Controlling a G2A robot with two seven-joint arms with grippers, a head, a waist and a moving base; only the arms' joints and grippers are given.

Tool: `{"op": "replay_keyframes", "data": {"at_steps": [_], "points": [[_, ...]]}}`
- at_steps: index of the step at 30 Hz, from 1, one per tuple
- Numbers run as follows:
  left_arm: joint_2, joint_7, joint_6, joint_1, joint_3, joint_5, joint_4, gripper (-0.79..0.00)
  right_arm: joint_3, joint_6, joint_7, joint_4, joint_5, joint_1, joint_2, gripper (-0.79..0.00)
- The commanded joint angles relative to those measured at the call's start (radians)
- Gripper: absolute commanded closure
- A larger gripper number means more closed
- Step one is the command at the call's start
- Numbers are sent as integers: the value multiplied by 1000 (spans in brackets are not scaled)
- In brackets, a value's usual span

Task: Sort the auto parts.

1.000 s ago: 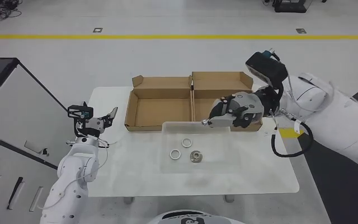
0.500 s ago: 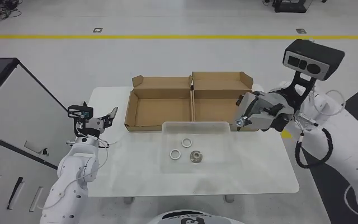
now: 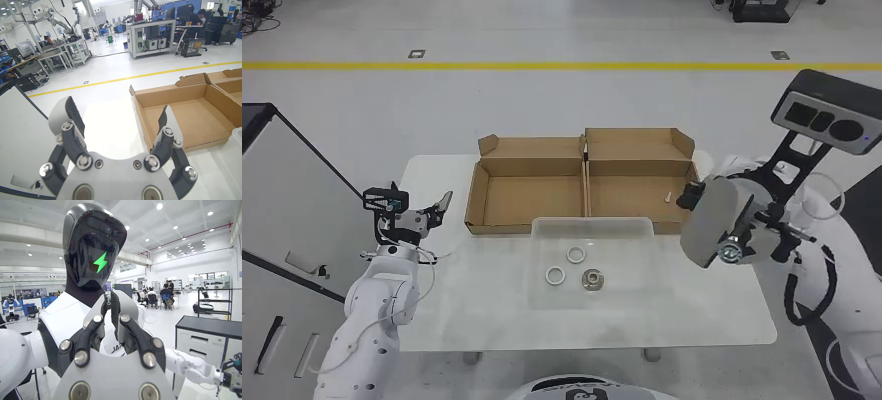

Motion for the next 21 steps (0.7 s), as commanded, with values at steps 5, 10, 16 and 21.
{"op": "replay_keyframes", "data": {"at_steps": [5, 10, 16, 21], "points": [[0, 0, 0, 0, 0, 0, 0, -785, 1, 0, 0, 0, 0, 0, 0, 0], [0, 0, 0, 0, 0, 0, 0, -785, 7, 2, -55, -29, 24, -23, -6, 0], [0, 0, 0, 0, 0, 0, 0, -785, 52, 0, -88, -79, 93, -84, -26, 0], [0, 0, 0, 0, 0, 0, 0, -785, 91, 0, -49, -73, 46, -150, -37, 0]]}}
